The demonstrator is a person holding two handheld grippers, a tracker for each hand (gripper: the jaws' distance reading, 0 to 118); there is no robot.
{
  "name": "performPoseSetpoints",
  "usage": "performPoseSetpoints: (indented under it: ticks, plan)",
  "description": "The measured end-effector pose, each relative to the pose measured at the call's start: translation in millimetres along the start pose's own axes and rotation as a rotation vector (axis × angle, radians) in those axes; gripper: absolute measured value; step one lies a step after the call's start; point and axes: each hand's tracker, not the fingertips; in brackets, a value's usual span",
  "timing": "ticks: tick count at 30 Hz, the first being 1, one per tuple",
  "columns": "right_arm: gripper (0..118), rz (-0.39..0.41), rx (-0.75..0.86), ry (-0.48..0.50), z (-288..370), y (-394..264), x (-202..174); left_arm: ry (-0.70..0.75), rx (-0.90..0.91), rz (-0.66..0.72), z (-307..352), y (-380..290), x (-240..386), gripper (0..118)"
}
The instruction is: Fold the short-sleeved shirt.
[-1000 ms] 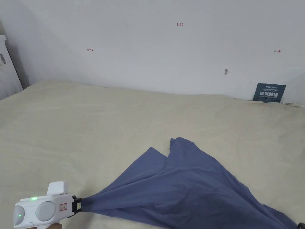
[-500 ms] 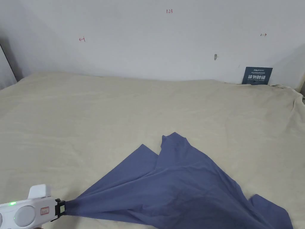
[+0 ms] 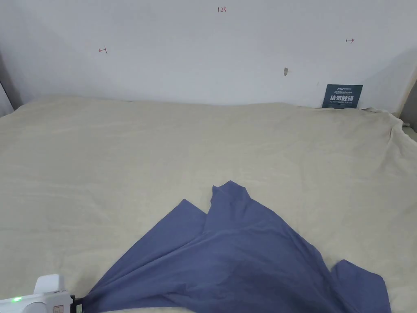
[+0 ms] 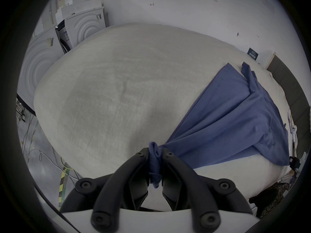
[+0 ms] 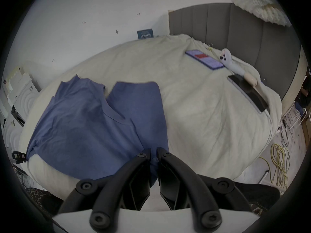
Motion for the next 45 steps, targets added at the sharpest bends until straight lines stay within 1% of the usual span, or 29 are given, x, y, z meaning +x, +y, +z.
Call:
performPoseSetpoints:
  ticks: [2,3,4,5,6,7,8,9,10,11,13,19,22,24,26,27,30,31,32,33,34,35,36,37,38,39,40,41,45]
  plan:
    - [6,0.001,-0.008,-0.004,-5,-2,-1,0.005,-0.004,0.005,-10,-1,-3,12]
    - [6,0.007,-0.009,-0.012,0,-2,-9,0.009,0.0,0.009,-9,-1,-3,12]
    - [6,0.014,-0.009,-0.018,1,-1,-11,0.011,-0.001,0.015,-9,-1,-2,14]
    - [7,0.021,-0.012,-0.021,2,1,-12,0.013,-0.004,0.023,-5,-1,0,20]
    - [9,0.027,-0.023,-0.018,4,4,-12,0.019,-0.01,0.036,-4,0,1,29]
    - [20,0.026,-0.035,-0.015,10,7,-16,0.027,-0.023,0.05,-1,3,1,47]
    - [38,0.025,-0.038,-0.015,17,11,-17,0.033,-0.036,0.068,3,6,0,68]
    - [62,0.023,-0.027,-0.012,26,16,-18,0.025,-0.042,0.082,3,10,-1,86]
    - [90,0.024,0.009,-0.002,35,22,-19,-0.001,-0.033,0.097,12,13,-2,103]
    - [99,0.023,0.061,0.006,50,32,-23,-0.038,0.014,0.12,24,17,-1,107]
    - [99,0.029,0.168,0.035,79,55,-30,-0.078,0.14,0.13,50,30,3,107]
    - [99,0.138,0.472,0.127,162,123,-70,-0.142,0.44,0.036,135,71,36,107]
    - [99,0.143,0.58,0.174,193,138,-89,-0.154,0.563,0.024,180,74,55,106]
    - [99,0.16,0.639,0.188,207,142,-97,-0.166,0.624,0.023,198,76,62,105]
    - [99,0.184,0.681,0.168,217,143,-105,-0.158,0.687,-0.002,200,78,63,104]
    - [99,0.203,0.704,0.154,223,141,-110,-0.151,0.722,-0.013,203,76,64,102]
    - [98,0.241,0.732,0.124,230,137,-117,-0.142,0.751,-0.023,210,67,69,81]
    - [95,0.243,0.735,0.126,231,136,-118,-0.147,0.753,-0.023,210,64,68,72]
    - [89,0.246,0.739,0.128,232,133,-119,-0.16,0.756,-0.026,210,62,66,64]
    - [80,0.248,0.744,0.13,233,131,-120,-0.186,0.756,-0.031,205,62,62,53]
    - [64,0.253,0.746,0.134,234,130,-120,-0.2,0.752,-0.03,204,60,61,34]
    - [45,0.257,0.748,0.133,234,129,-120,-0.212,0.749,-0.032,203,58,60,16]
    - [18,0.257,0.75,0.136,234,127,-119,-0.227,0.748,-0.034,202,56,59,1]
    - [0,0.254,0.755,0.136,234,125,-120,-0.243,0.752,-0.036,208,52,62,0]
    - [0,0.246,0.756,0.135,235,123,-118,-0.274,0.745,-0.037,208,50,60,0]
    - [0,0.255,0.746,0.143,235,125,-112,-0.297,0.717,-0.035,208,50,59,0]
    - [0,0.262,0.727,0.157,235,125,-111,-0.286,0.709,-0.031,207,49,59,0]
    - [0,0.254,0.735,0.153,236,123,-110,-0.281,0.711,-0.032,201,49,58,0]
    - [0,0.274,0.739,0.145,236,124,-110,-0.265,0.69,-0.057,197,47,57,0]
